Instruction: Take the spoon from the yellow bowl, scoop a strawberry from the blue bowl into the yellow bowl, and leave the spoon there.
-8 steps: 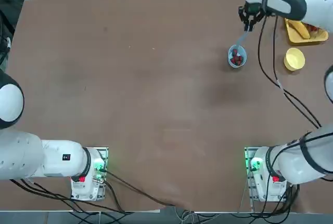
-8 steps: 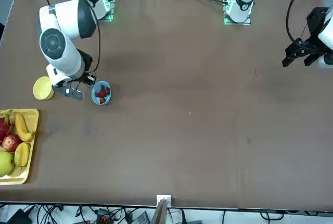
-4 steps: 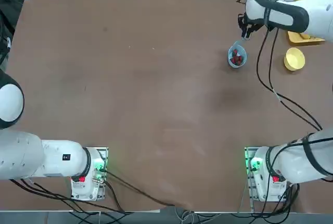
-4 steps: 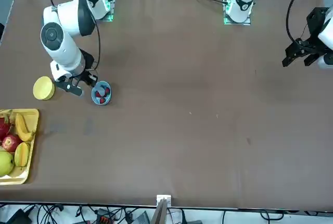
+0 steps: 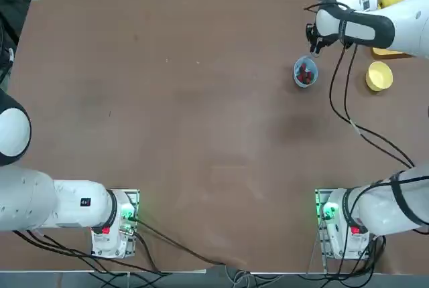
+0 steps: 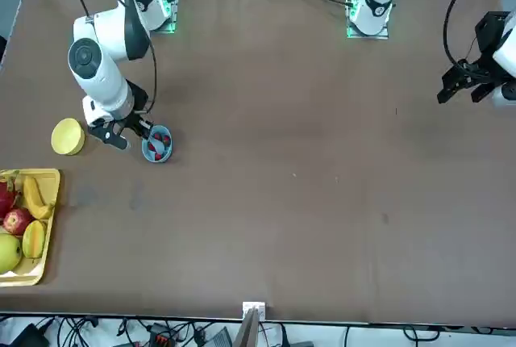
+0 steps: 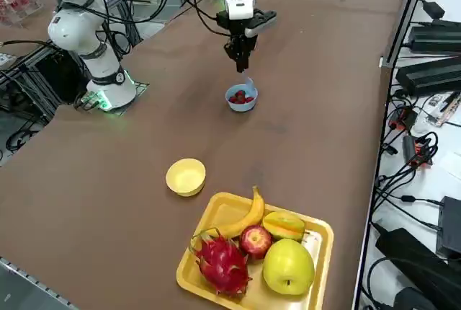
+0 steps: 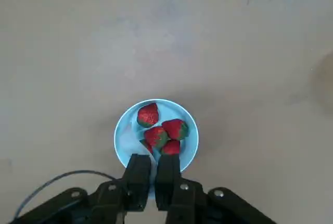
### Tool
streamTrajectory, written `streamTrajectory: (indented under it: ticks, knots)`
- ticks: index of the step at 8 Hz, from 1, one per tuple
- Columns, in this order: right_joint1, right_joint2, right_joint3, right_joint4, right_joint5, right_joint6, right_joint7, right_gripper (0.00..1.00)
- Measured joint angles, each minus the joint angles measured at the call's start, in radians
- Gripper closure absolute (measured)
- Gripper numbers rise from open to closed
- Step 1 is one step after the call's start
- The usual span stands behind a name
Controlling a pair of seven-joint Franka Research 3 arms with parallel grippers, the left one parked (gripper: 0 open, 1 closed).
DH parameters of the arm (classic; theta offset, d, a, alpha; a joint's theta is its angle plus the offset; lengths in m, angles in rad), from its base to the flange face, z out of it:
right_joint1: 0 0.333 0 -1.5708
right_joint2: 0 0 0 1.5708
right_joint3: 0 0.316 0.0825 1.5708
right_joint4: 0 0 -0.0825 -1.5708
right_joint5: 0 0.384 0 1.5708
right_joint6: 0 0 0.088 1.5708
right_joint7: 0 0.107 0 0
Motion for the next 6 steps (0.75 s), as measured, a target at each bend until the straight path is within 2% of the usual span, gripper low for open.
streamTrajectory:
  ticks: [6]
  knots:
    - [0.0, 0.0, 0.0, -0.021, 0.001, 0.042, 0.004, 0.9]
